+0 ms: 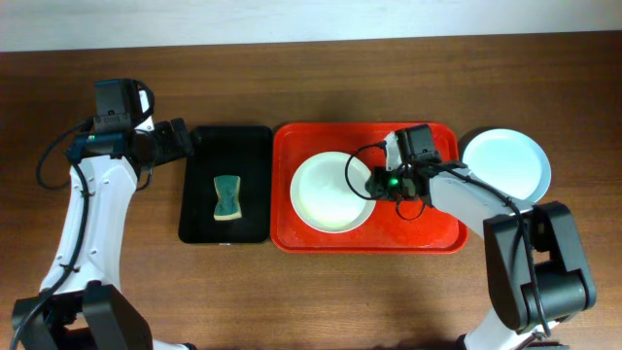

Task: Clean dirty plates on tray and stack at the side
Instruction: 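Lift the white plate by its rim with the right gripper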

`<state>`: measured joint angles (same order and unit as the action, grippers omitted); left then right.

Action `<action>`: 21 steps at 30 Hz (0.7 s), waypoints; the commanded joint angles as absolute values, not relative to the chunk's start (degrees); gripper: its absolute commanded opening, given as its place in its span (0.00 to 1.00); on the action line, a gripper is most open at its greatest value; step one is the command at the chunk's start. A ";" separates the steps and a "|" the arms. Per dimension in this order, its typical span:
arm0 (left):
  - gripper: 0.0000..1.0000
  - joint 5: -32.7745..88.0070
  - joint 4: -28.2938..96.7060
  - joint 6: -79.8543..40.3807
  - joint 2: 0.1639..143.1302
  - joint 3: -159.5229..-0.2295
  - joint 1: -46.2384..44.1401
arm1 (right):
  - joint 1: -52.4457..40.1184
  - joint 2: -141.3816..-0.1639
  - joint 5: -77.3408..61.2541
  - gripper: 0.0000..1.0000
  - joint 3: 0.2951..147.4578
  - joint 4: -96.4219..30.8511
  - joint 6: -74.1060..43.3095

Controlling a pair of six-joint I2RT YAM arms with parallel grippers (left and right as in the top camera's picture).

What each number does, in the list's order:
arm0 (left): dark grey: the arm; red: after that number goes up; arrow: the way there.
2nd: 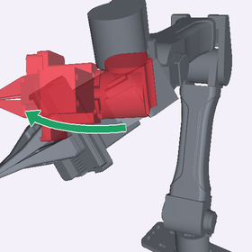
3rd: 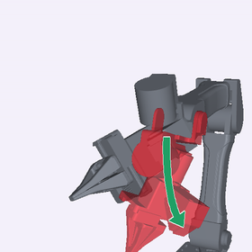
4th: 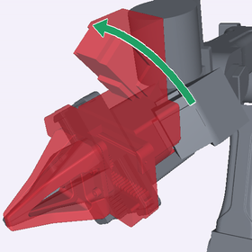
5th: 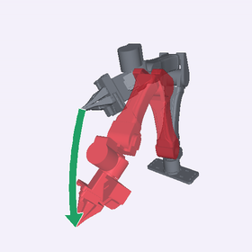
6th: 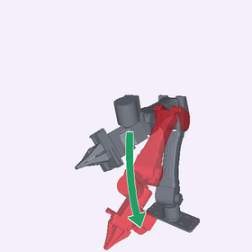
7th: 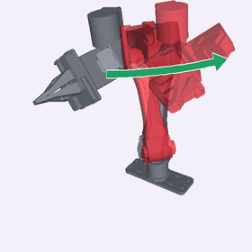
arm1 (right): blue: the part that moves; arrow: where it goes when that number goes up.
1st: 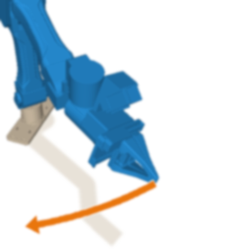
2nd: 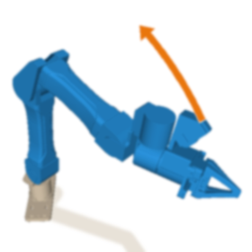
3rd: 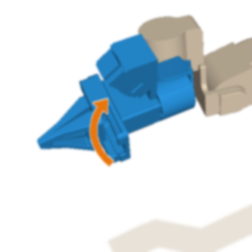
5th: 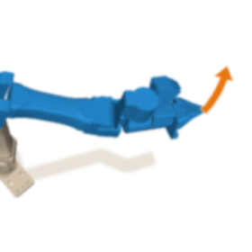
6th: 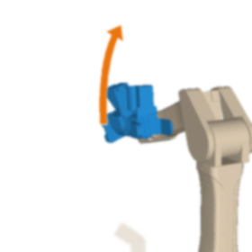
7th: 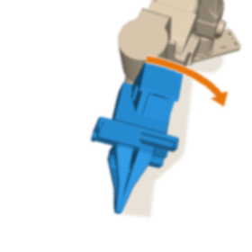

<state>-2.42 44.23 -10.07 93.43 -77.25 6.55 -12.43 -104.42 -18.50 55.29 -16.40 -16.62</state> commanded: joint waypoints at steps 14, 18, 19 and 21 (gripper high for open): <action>0.99 -2.81 44.25 -9.96 93.19 -77.84 6.66 | -12.45 -104.86 -17.34 0.08 62.26 -28.86 -16.80; 0.99 -2.83 44.25 -9.96 93.21 -77.84 6.66 | -12.86 -105.36 -17.10 0.08 62.26 -28.95 -16.80; 0.99 -2.81 44.25 -9.96 93.19 -77.84 6.66 | -12.86 -105.60 -17.08 0.09 62.26 -28.95 -16.80; 0.99 -2.83 44.25 -9.96 93.19 -77.84 6.66 | -12.86 -105.93 -16.84 0.09 62.26 -28.95 -16.80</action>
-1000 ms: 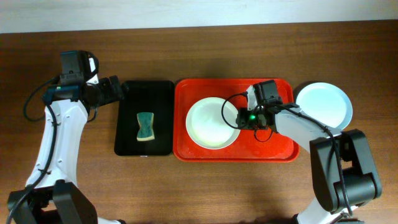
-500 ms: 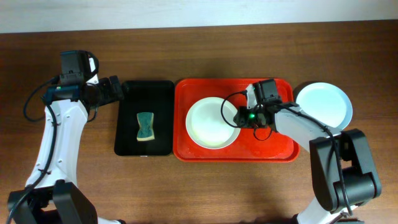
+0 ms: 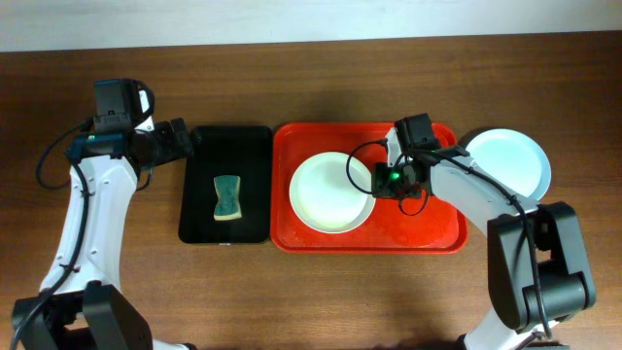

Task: Clean dirty plates on tray and stack at the side
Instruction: 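Lift the white plate by its rim with the right gripper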

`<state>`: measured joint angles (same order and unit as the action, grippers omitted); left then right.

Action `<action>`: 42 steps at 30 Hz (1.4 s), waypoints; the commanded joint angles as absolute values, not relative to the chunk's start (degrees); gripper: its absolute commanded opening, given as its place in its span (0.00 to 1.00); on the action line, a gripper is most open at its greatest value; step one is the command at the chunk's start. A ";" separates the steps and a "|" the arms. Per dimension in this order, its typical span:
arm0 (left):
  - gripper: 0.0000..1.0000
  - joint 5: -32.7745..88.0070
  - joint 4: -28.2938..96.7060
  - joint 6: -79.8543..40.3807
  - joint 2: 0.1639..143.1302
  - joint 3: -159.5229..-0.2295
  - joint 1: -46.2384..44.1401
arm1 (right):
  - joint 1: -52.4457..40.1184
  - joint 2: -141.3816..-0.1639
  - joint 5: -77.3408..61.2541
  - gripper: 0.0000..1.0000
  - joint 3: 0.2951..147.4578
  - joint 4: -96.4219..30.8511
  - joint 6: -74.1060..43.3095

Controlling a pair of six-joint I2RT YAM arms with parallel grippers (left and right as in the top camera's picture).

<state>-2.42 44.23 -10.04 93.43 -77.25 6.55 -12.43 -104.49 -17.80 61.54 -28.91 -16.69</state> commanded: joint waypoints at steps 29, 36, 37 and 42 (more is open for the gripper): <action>0.99 -2.83 44.25 -9.96 93.19 -77.84 6.66 | -29.69 -104.77 -2.31 0.04 78.78 -32.97 -29.52; 0.99 -2.81 44.25 -9.96 93.19 -77.84 6.66 | -40.51 -104.90 17.12 0.04 78.78 -27.07 -30.06; 0.99 -2.81 44.25 -9.96 93.19 -77.84 6.66 | -41.71 -104.88 19.81 0.04 78.78 -25.67 -28.08; 0.99 -2.83 44.25 -9.96 93.21 -77.84 6.66 | -45.15 -104.49 28.88 0.04 80.03 -20.45 -19.64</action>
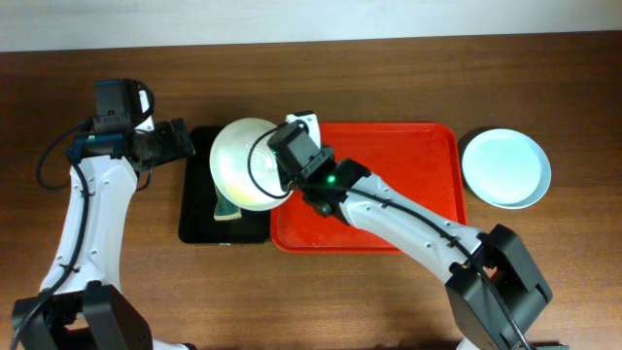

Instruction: Clean dirty plates on tray and stack at the side

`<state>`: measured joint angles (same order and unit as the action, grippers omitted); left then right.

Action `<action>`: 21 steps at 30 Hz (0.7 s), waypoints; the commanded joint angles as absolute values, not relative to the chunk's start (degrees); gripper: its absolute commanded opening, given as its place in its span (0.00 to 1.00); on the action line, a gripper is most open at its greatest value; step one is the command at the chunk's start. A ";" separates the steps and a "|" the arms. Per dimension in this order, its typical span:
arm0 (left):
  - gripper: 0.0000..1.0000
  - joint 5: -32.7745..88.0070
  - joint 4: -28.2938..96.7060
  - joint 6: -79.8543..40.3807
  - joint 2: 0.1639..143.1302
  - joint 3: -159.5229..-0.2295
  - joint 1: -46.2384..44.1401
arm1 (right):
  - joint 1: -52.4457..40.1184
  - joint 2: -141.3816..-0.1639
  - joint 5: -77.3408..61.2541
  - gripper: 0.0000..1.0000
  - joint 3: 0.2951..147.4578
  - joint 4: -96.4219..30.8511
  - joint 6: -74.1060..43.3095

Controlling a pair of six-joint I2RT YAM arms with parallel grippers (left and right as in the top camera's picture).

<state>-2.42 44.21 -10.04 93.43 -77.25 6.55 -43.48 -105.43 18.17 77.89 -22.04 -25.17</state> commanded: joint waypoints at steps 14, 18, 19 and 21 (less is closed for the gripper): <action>0.99 -2.83 44.25 -9.96 93.19 -77.84 6.66 | -48.47 -104.49 38.24 0.04 84.66 -5.30 7.09; 0.99 -2.83 44.25 -9.96 93.21 -77.84 6.66 | -48.93 -104.49 39.86 0.04 84.66 0.21 15.05; 0.99 -2.83 44.25 -9.96 93.19 -77.84 6.66 | -49.10 -104.49 41.50 0.04 84.66 1.13 15.03; 0.99 -2.81 44.25 -9.96 93.19 -77.84 6.66 | -49.12 -104.49 44.82 0.04 84.66 2.96 15.03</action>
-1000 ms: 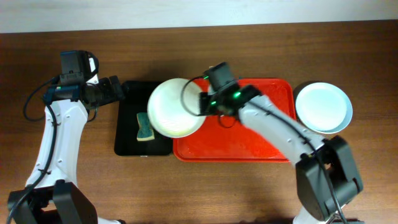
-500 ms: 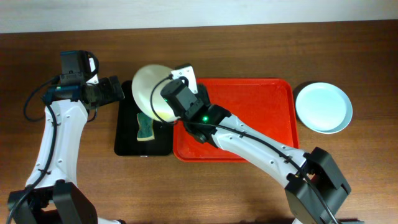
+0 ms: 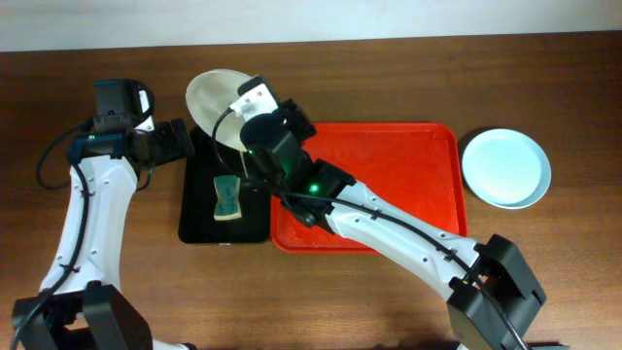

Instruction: Clean dirty plates on tray and stack at the side

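Note:
A cream plate [image 3: 208,95] hangs tilted over the far edge of the black tray [image 3: 255,219], with my right gripper [image 3: 237,117] shut on its right rim. The wrist hides the fingers themselves. A green sponge [image 3: 226,197] lies on the black tray, just below the plate. The red tray [image 3: 389,185] has nothing on it. A clean white plate [image 3: 505,167] rests on the table to its right. My left gripper [image 3: 181,142] stands open at the black tray's upper left corner, holding nothing.
The right arm stretches diagonally from the lower right across the red tray. The left arm runs down the table's left side. Bare wooden table lies in front of both trays and behind them.
The right gripper has carried the cream plate further left and away from me, from over the black tray's right half to beyond its far edge. The sponge is now uncovered. The left arm has not moved.
At first the cream plate lay on the red tray with the right gripper at its right rim, and it was still there at the following moment. Later the plate was held above the black tray, leaving the red tray bare. Now it hangs at that tray's far edge.

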`<state>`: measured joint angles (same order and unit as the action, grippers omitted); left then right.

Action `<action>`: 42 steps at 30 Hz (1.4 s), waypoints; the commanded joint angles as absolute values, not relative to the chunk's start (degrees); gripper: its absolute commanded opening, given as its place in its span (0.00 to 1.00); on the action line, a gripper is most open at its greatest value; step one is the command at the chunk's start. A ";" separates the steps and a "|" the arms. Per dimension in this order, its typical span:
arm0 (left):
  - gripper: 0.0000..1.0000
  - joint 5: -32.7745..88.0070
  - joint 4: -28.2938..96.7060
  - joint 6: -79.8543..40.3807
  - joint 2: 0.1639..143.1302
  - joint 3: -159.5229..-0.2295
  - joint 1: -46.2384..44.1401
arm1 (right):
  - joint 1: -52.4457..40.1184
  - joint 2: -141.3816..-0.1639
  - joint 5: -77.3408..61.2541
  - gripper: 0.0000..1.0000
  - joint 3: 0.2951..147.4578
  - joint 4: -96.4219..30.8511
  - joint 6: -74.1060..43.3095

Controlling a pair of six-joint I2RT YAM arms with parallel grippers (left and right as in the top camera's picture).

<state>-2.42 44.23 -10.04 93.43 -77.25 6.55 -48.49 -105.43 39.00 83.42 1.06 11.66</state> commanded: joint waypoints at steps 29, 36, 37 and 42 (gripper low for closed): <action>0.99 -2.83 44.25 -9.96 93.19 -77.84 6.66 | -49.01 -104.51 45.69 0.04 84.66 4.34 10.00; 0.99 -2.83 44.25 -9.96 93.19 -77.84 6.66 | -49.01 -104.51 47.09 0.04 84.66 4.29 10.02; 0.99 -2.81 44.25 -9.96 93.19 -77.84 6.66 | -48.99 -104.51 47.24 0.04 84.66 4.29 10.02; 0.99 -2.83 44.25 -9.96 93.19 -77.84 6.66 | -49.01 -104.51 47.20 0.04 84.66 4.29 9.98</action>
